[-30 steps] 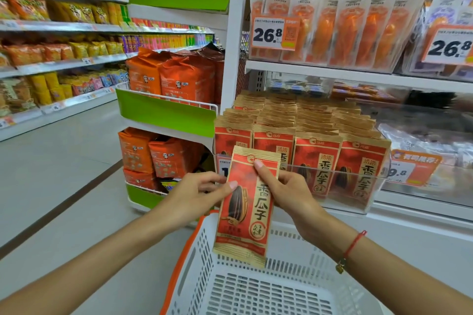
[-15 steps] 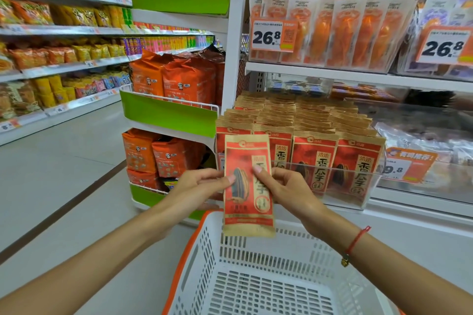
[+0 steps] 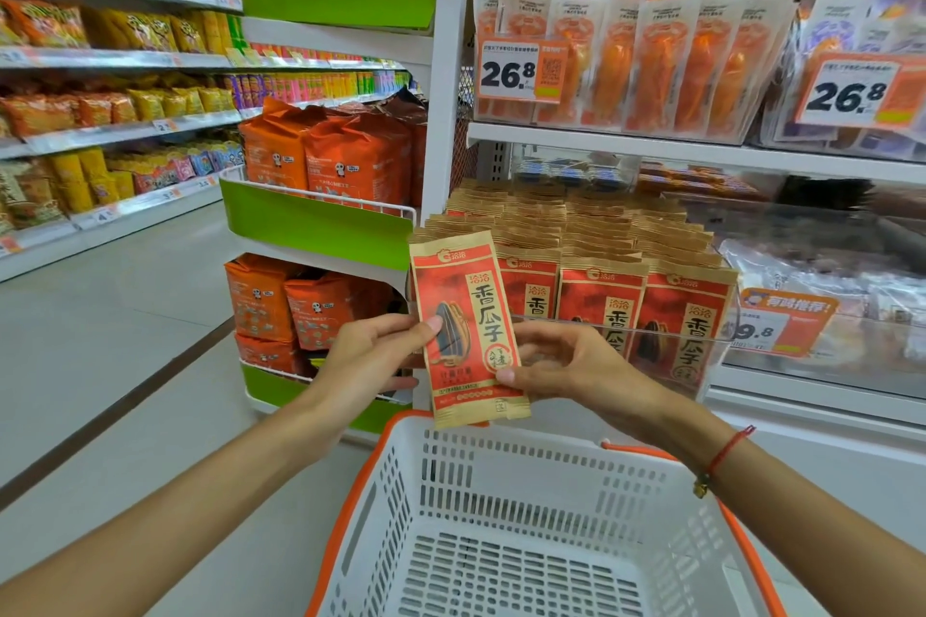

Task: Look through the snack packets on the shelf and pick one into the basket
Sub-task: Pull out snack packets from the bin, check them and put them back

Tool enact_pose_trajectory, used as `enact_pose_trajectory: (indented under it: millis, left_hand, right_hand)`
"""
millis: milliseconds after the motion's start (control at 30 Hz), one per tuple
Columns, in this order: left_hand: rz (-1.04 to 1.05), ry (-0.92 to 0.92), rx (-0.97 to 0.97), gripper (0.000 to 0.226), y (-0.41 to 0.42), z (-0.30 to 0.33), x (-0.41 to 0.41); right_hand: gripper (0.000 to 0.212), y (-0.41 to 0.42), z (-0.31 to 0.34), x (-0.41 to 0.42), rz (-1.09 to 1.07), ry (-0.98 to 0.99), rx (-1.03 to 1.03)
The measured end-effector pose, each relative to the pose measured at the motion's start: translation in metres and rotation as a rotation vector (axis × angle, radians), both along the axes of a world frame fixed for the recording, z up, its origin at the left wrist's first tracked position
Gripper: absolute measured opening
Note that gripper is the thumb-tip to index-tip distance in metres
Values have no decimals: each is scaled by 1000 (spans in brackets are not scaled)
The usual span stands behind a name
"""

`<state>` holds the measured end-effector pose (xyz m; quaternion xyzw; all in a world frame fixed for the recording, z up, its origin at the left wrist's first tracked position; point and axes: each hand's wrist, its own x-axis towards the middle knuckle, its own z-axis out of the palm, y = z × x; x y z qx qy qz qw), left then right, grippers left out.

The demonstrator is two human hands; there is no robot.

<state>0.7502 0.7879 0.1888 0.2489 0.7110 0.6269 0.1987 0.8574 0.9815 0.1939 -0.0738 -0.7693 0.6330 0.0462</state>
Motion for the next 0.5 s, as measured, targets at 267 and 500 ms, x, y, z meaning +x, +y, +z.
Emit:
enact_pose_trajectory:
  millis: [267, 500]
  left_hand:
    - [-25, 19, -6, 25, 3, -3, 0]
    - [-84, -13, -29, 23, 3, -8, 3]
  right_hand:
    - [54, 3, -3, 2, -7, 3, 0]
    - [61, -8, -6, 2, 8, -64, -21]
